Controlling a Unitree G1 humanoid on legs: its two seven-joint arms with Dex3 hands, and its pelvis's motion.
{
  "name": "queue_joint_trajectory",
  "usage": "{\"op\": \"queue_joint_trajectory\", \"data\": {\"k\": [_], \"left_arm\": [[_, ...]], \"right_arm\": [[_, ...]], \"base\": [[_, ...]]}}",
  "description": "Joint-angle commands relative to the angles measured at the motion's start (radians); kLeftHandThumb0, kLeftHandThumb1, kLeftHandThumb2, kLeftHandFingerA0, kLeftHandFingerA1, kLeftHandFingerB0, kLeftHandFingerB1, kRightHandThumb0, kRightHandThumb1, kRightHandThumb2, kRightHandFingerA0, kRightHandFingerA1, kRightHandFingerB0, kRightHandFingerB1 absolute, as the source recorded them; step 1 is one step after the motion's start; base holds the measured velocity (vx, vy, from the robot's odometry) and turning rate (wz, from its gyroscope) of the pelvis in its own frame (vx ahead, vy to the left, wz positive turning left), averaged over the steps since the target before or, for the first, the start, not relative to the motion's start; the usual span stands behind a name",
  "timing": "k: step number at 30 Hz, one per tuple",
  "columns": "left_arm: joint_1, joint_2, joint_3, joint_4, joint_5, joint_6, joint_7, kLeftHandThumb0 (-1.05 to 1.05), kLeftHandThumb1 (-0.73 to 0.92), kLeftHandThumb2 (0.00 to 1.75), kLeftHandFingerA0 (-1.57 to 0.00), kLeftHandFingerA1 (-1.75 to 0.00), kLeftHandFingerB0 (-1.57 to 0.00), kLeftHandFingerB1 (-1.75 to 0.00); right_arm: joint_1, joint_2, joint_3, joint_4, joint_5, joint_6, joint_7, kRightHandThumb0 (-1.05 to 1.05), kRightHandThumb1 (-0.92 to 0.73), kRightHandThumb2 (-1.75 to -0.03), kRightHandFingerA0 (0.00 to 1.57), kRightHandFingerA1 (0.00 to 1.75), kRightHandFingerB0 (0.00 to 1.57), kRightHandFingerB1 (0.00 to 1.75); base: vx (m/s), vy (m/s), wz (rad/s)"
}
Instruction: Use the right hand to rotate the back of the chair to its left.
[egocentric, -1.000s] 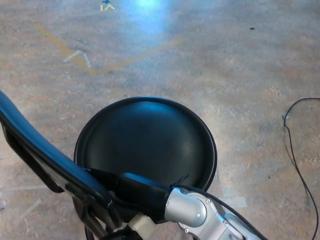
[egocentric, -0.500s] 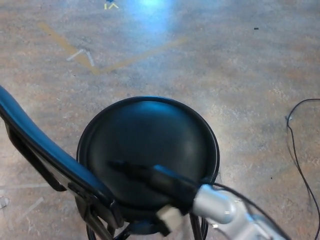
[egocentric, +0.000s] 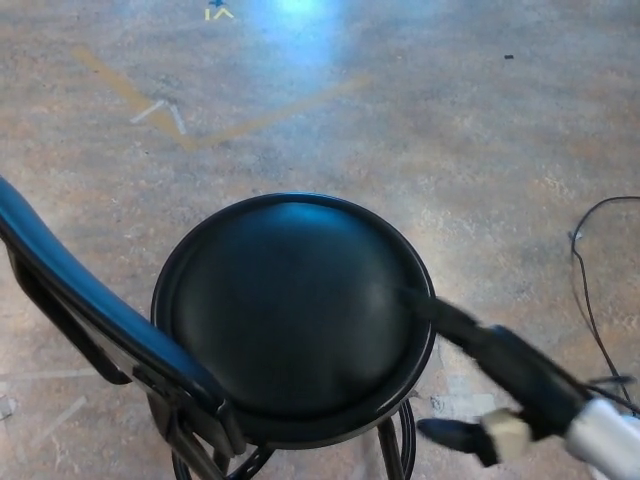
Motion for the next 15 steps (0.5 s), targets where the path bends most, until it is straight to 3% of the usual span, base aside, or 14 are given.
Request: {"op": "queue_joint_trajectory", "data": {"k": [1, 3, 4, 7, 8, 10, 11, 15], "left_arm": [[0.009, 0.002, -0.013, 0.008, 0.017, 0.016, 0.001, -0.48, 0.72, 0.62, -0.63, -0.49, -0.62, -0.45], [0.014, -0.001, 0.006, 0.002, -0.005, 0.011, -0.004, -0.46, 0.72, 0.61, -0.62, -0.51, -0.60, -0.46], [0.016, -0.001, 0.011, 0.001, -0.010, 0.008, -0.006, -0.46, 0.72, 0.61, -0.62, -0.51, -0.60, -0.46], [0.011, 0.004, 0.010, 0.001, -0.005, 0.015, -0.019, -0.46, 0.72, 0.61, -0.62, -0.50, -0.60, -0.46], [0.014, 0.006, -0.002, 0.002, 0.008, 0.011, -0.008, -0.47, 0.72, 0.61, -0.64, -0.50, -0.61, -0.46], [0.019, 0.007, -0.006, 0.001, 0.013, 0.004, -0.004, -0.48, 0.72, 0.61, -0.64, -0.50, -0.61, -0.46], [0.024, 0.006, 0.003, 0.000, 0.005, -0.003, -0.004, -0.46, 0.72, 0.61, -0.64, -0.50, -0.61, -0.45], [0.020, 0.002, 0.011, 0.002, -0.003, -0.002, -0.013, -0.45, 0.71, 0.61, -0.62, -0.50, -0.60, -0.46]], "right_arm": [[0.079, 0.035, -0.119, 0.077, 0.004, -0.039, -0.202, -1.00, -0.83, -1.10, 0.00, 0.09, 0.00, 0.00], [0.057, 0.081, -0.190, 0.242, 0.020, -0.068, -0.340, -0.81, -0.82, -1.06, 0.00, 0.10, 0.00, 0.06], [0.049, 0.103, -0.222, 0.290, 0.045, -0.050, -0.370, -0.81, -0.82, -1.06, 0.00, 0.10, 0.00, 0.06], [0.002, 0.124, -0.284, 0.471, 0.091, -0.116, -0.422, -0.74, -0.80, -1.04, 0.00, 0.16, 0.00, 0.10], [-0.022, 0.136, -0.329, 0.571, 0.141, -0.141, -0.419, -0.66, -0.78, -0.94, 0.00, 0.14, 0.00, 0.09], [-0.056, 0.134, -0.359, 0.686, 0.154, -0.150, -0.434, -0.66, -0.78, -0.94, 0.00, 0.10, 0.00, 0.09], [-0.080, 0.113, -0.350, 0.791, 0.114, -0.075, -0.481, -0.78, -0.86, -1.13, 0.00, 0.14, 0.00, 0.13], [-0.089, 0.105, -0.336, 0.967, 0.083, -0.001, -0.510, -0.76, -0.84, -1.13, 0.00, 0.19, 0.00, 0.17]], "base": [[0.00, 0.000, 0.00], [0.00, 0.000, 0.00], [0.00, 0.000, 0.00], [0.00, 0.000, 0.00], [0.00, 0.000, 0.00], [0.00, 0.000, 0.00], [0.00, 0.000, 0.00], [0.00, 0.000, 0.00]]}}
